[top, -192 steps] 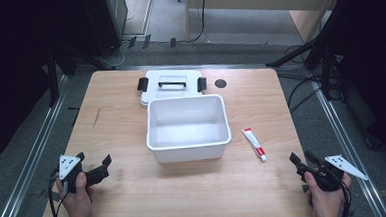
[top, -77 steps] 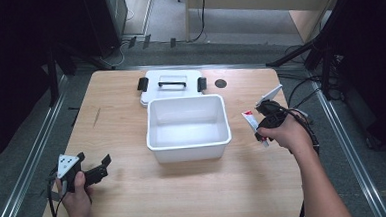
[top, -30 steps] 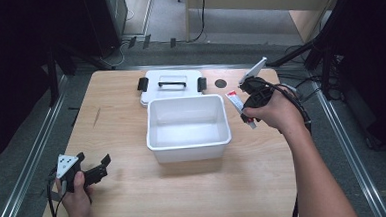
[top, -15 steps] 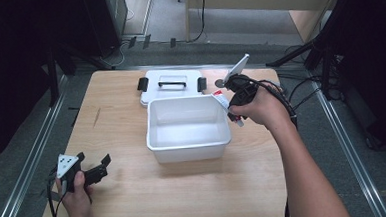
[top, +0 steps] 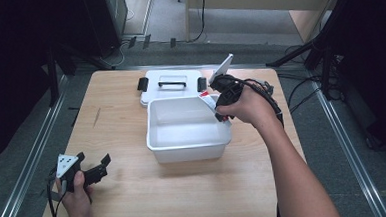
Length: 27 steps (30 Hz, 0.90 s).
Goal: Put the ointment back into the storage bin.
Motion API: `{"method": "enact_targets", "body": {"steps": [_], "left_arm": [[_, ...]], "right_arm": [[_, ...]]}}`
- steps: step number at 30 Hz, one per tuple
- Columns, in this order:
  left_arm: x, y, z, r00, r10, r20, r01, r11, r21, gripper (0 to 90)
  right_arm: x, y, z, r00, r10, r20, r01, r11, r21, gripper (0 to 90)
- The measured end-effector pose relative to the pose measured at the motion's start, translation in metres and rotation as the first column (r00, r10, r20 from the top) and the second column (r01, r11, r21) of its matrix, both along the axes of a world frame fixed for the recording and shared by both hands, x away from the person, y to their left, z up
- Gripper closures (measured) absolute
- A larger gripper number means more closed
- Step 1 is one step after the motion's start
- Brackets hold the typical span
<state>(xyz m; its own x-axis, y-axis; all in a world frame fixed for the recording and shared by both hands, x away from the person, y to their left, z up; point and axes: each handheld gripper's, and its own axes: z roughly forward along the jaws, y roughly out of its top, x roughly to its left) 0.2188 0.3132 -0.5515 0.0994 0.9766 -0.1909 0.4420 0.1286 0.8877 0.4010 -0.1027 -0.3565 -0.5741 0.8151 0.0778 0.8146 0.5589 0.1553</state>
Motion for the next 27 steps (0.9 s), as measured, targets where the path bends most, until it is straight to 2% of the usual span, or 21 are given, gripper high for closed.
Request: {"method": "enact_targets", "body": {"steps": [10, 16, 19, 21, 23, 27], "left_arm": [[0.0, 0.0, 0.0, 1.0, 0.0, -0.002, 0.0, 1.0, -0.003, 3.9], [0.001, 0.001, 0.0, 1.0, -0.001, -0.003, 0.001, 1.0, -0.005, 3.9], [0.0, 0.001, 0.0, 1.0, -0.001, -0.003, 0.001, 1.0, -0.006, 3.9], [0.001, 0.0, 0.0, 1.0, 0.0, -0.003, 0.0, 1.0, -0.005, 3.9], [0.001, 0.001, 0.0, 1.0, 0.0, -0.004, 0.0, 1.0, -0.005, 3.9], [0.001, 0.0, 0.0, 1.0, 0.001, -0.003, -0.001, 1.0, -0.002, 3.9]], "right_arm": [[0.0, 0.018, -0.006, 0.9979, 0.064, -0.004, -0.064, 0.998, 0.027, 73.0], [0.0, 0.024, -0.01, 0.9902, 0.139, 0.006, -0.14, 0.989, 0.046, 72.9], [-0.001, 0.026, -0.013, 0.9789, 0.204, 0.02, -0.204, 0.978, 0.035, 72.8], [-0.003, 0.025, -0.015, 0.9646, 0.259, 0.05, -0.26, 0.965, 0.019, 72.8], [-0.004, 0.025, -0.015, 0.9557, 0.289, 0.057, -0.29, 0.957, 0.013, 72.8], [-0.007, 0.023, -0.019, 0.922, 0.38, 0.073, -0.383, 0.924, 0.019, 72.7]]}}
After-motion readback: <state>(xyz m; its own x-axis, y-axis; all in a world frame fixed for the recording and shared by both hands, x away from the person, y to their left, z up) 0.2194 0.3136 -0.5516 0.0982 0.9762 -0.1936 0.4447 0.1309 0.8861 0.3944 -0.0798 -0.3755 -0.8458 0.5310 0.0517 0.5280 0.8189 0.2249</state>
